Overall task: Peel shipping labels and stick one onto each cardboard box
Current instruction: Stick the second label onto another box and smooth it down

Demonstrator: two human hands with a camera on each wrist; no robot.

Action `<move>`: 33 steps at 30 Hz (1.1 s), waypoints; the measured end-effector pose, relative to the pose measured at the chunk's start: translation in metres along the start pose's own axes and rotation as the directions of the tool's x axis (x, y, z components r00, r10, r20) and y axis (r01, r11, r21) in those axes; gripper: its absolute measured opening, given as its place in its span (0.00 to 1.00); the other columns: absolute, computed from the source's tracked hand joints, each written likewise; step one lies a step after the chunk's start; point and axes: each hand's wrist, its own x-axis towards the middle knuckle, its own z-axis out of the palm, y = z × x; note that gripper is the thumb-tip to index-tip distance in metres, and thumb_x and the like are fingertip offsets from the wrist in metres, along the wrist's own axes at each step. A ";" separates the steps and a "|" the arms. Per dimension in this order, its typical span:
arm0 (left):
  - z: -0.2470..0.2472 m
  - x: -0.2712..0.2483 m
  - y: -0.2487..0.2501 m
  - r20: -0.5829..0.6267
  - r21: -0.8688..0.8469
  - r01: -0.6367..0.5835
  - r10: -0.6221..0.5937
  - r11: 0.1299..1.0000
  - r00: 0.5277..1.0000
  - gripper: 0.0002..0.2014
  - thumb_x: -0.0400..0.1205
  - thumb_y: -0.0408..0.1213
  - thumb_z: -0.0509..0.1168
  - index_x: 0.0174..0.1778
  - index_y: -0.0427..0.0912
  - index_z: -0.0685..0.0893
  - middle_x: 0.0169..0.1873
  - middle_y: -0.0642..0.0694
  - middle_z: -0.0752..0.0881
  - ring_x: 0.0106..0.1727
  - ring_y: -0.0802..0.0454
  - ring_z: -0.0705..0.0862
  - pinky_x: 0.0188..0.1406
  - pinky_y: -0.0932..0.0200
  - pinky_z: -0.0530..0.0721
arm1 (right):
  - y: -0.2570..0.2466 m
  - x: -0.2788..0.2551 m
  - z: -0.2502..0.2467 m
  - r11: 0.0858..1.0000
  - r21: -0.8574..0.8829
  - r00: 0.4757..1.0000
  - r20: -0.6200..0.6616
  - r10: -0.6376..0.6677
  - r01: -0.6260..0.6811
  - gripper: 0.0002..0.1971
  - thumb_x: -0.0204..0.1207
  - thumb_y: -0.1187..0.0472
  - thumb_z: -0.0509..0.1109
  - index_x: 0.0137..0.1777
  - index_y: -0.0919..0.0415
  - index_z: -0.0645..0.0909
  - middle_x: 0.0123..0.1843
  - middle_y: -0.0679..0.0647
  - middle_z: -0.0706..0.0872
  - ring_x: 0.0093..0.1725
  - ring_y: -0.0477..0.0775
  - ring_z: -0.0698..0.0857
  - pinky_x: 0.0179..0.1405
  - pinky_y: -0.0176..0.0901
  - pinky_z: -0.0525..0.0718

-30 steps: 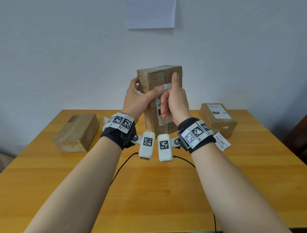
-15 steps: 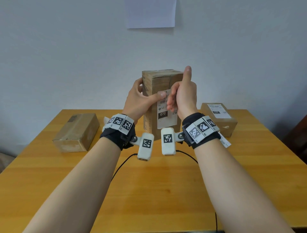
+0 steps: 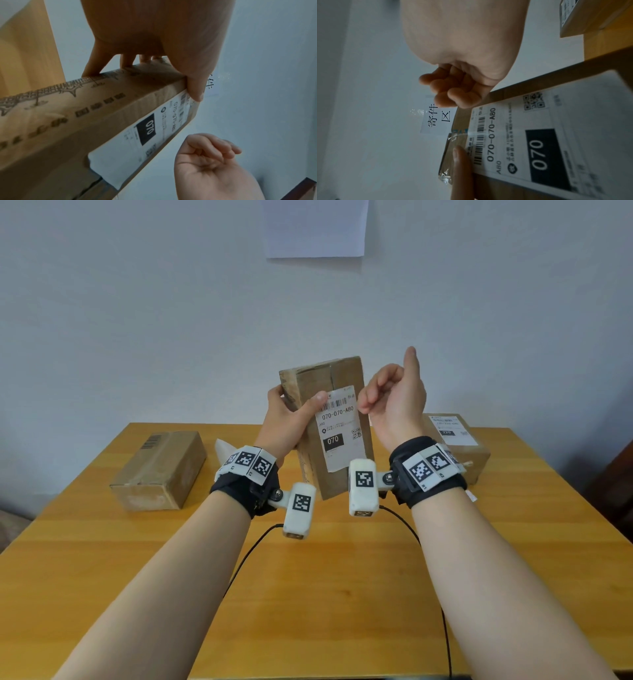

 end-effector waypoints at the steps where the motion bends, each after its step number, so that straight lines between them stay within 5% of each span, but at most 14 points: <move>1: 0.000 0.000 0.001 -0.005 -0.006 0.012 -0.012 1.000 1.000 0.43 0.81 0.57 0.77 0.85 0.46 0.61 0.59 0.61 0.81 0.62 0.50 0.89 0.60 0.38 0.90 | 0.001 -0.001 -0.001 1.000 -0.016 0.999 0.024 0.022 -0.022 0.36 0.93 0.41 0.54 0.23 0.57 0.76 0.20 0.58 0.73 0.20 0.57 0.75 0.26 0.43 0.72; 7: 0.002 -0.003 0.004 0.031 -0.088 0.105 -0.103 0.991 0.994 0.43 0.81 0.58 0.77 0.84 0.48 0.60 0.64 0.57 0.82 0.60 0.51 0.88 0.53 0.18 0.89 | 0.016 -0.010 0.008 0.984 -0.157 0.981 0.158 0.109 -0.084 0.35 0.93 0.39 0.54 0.27 0.59 0.79 0.22 0.60 0.77 0.21 0.59 0.79 0.24 0.46 0.78; 14: 0.002 -0.007 0.009 0.005 -0.151 0.101 -0.101 0.983 0.995 0.40 0.78 0.50 0.82 0.79 0.49 0.66 0.60 0.53 0.87 0.48 0.55 0.95 0.42 0.31 0.94 | 0.026 -0.018 0.015 0.863 -0.503 0.979 0.142 0.149 -0.058 0.35 0.93 0.44 0.54 0.25 0.61 0.77 0.21 0.61 0.78 0.18 0.61 0.79 0.21 0.44 0.79; 18: 0.000 -0.006 0.010 -0.009 -0.217 0.109 -0.114 0.970 0.993 0.39 0.77 0.50 0.83 0.78 0.49 0.67 0.64 0.49 0.88 0.58 0.48 0.93 0.45 0.22 0.92 | 0.031 -0.020 0.009 0.805 -0.587 0.968 0.148 0.204 -0.080 0.36 0.93 0.41 0.53 0.25 0.61 0.76 0.20 0.62 0.78 0.17 0.61 0.79 0.19 0.42 0.77; 27: -0.010 -0.001 0.010 -0.047 -0.343 0.158 -0.185 0.926 0.982 0.39 0.78 0.50 0.82 0.79 0.47 0.67 0.63 0.45 0.89 0.63 0.41 0.90 0.42 0.18 0.90 | 0.041 -0.028 -0.002 0.639 -0.764 0.946 0.129 0.297 -0.096 0.36 0.91 0.36 0.52 0.27 0.60 0.76 0.18 0.58 0.76 0.16 0.58 0.78 0.20 0.41 0.80; 33: -0.017 0.005 0.011 -0.116 -0.359 0.105 -0.156 0.927 0.981 0.40 0.76 0.51 0.83 0.77 0.50 0.67 0.65 0.44 0.89 0.64 0.43 0.90 0.46 0.19 0.90 | 0.046 -0.019 -0.011 0.423 -0.889 0.868 0.063 0.493 -0.176 0.42 0.85 0.24 0.40 0.27 0.58 0.69 0.18 0.56 0.69 0.16 0.56 0.73 0.22 0.41 0.74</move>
